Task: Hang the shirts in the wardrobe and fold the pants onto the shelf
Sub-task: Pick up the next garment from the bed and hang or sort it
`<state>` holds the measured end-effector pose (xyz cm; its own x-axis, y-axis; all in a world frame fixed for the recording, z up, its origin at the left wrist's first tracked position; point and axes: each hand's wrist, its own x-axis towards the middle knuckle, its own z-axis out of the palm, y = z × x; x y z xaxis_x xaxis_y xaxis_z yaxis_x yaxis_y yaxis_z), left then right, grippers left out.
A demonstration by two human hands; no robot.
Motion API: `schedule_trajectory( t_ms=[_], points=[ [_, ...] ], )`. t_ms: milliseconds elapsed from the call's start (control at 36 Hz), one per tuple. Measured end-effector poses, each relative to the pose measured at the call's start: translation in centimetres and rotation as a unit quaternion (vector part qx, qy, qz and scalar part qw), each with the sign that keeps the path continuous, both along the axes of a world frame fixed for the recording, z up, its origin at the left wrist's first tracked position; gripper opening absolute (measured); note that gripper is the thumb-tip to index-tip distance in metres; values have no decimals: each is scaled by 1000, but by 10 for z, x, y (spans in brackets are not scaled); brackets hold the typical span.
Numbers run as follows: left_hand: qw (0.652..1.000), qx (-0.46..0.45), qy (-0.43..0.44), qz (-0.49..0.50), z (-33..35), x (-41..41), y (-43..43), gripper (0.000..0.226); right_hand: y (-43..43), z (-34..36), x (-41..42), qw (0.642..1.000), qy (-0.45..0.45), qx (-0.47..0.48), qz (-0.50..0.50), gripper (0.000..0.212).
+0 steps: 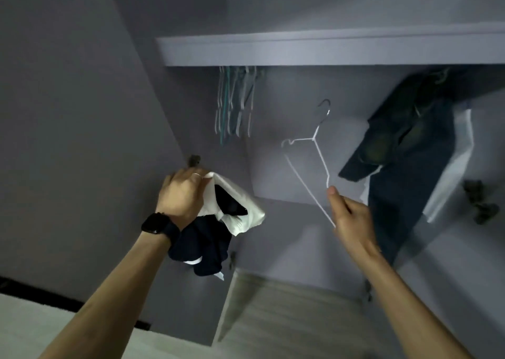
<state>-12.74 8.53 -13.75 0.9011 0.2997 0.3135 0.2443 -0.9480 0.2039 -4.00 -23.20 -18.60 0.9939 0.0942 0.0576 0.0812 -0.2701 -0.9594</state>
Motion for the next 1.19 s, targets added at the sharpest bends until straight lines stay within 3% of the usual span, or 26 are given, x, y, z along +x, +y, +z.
schedule_trajectory(
  t_ms=[56,167,250,306,444,556,611,722,778,861,917,1000,1056,1139,1194],
  points=[
    [998,-25,-11,-51,-12,6,-28,37,-15,-7,-15,999,37,35,19,60],
    [988,-56,47,-133,-33,15,-78,70,-44,-13,-37,983,106,111,103,60],
    [978,-76,99,-167,-44,20,-95,52,-63,-18,-50,976,108,117,149,61],
    [971,-84,116,-193,-47,27,-100,33,-74,-18,-58,980,87,89,153,62],
    [968,-41,84,-232,-44,37,-112,24,-96,-37,-75,993,5,-40,115,58],
    [955,21,57,-289,-38,41,-125,38,-94,-42,-66,991,-6,-88,97,24],
    [953,32,60,-296,-36,44,-127,44,-91,-34,-55,995,12,-63,71,14],
    [937,79,86,-330,-34,49,-125,52,-79,-1,-31,995,66,3,80,39],
    [927,84,88,-355,-35,51,-128,55,-69,17,-17,990,97,55,87,36],
    [921,98,99,-365,-38,56,-134,56,-51,41,11,953,228,185,70,35],
    [923,78,88,-367,-39,60,-134,59,-41,53,28,931,291,220,26,33],
    [937,-67,77,-335,-34,64,-129,67,-37,57,44,965,223,107,-93,34],
    [940,-173,61,-288,-28,70,-121,56,-42,54,45,968,150,80,-186,38],
    [956,-198,30,-214,-16,84,-104,22,-55,51,37,916,140,248,-283,39],
    [959,-209,27,-187,-6,90,-96,14,-58,54,29,866,139,383,-289,37]
  ],
)
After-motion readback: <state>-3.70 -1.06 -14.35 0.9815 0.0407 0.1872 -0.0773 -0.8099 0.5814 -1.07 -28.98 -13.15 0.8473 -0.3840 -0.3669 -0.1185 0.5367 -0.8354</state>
